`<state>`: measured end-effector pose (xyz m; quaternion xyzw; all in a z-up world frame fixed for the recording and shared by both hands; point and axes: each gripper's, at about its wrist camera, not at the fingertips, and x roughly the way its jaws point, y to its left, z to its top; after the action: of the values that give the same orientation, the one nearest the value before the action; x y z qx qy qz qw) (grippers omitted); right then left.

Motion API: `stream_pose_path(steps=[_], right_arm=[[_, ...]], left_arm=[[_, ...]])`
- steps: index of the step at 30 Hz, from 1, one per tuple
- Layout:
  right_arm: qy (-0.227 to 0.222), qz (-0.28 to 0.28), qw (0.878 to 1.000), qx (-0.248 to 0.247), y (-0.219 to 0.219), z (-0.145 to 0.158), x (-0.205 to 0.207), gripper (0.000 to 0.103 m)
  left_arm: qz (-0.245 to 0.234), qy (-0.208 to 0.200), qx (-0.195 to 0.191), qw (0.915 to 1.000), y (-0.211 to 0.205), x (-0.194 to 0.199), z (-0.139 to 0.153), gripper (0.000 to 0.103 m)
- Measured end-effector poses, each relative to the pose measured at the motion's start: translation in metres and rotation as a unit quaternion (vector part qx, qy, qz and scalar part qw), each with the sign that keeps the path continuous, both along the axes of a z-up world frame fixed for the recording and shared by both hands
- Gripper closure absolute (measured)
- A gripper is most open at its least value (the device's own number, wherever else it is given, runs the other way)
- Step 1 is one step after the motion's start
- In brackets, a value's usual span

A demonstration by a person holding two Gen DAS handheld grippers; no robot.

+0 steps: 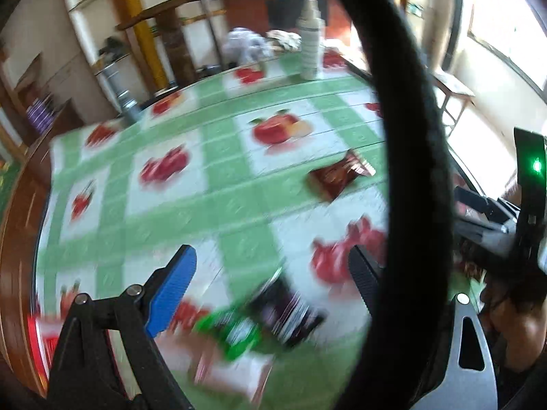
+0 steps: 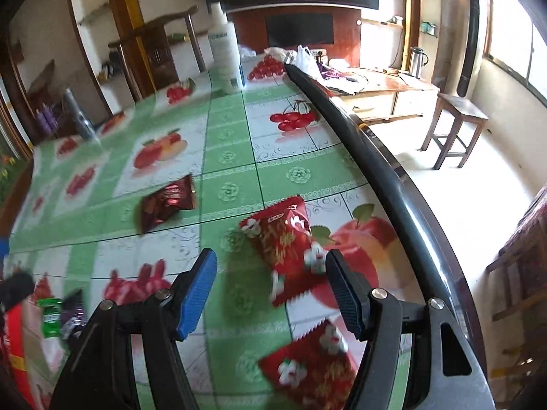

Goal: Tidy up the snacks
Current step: 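Grasp the brown chocolate packet with the left tool while the right tool approaches a red flower-print packet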

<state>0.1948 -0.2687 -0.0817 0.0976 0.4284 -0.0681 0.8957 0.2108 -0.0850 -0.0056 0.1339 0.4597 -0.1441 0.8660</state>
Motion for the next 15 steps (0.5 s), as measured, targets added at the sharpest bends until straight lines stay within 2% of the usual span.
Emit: stream_pose_path(steps=[2,7,12,15], right_arm=[[0.011,-0.004,1.0,0.009,-0.006,-0.006,0.006,0.037],[0.015,-0.009,0.999,0.037,-0.021,-0.01,0.011,0.049],[-0.004,-0.024,0.996,0.089,-0.038,-0.005,0.0,0.048],[-0.021,-0.035,0.995,0.096,-0.044,0.002,-0.005,0.047]], left_arm=[[-0.029,0.009,-0.002,0.9995,-0.017,0.013,-0.004,0.013],[-0.091,0.024,0.02,0.9954,-0.06,0.041,-0.02,0.013],[-0.135,0.024,0.053,0.9891,-0.09,0.059,-0.036,0.013],[-0.148,0.031,0.068,0.9861,-0.102,0.07,-0.052,0.013]])
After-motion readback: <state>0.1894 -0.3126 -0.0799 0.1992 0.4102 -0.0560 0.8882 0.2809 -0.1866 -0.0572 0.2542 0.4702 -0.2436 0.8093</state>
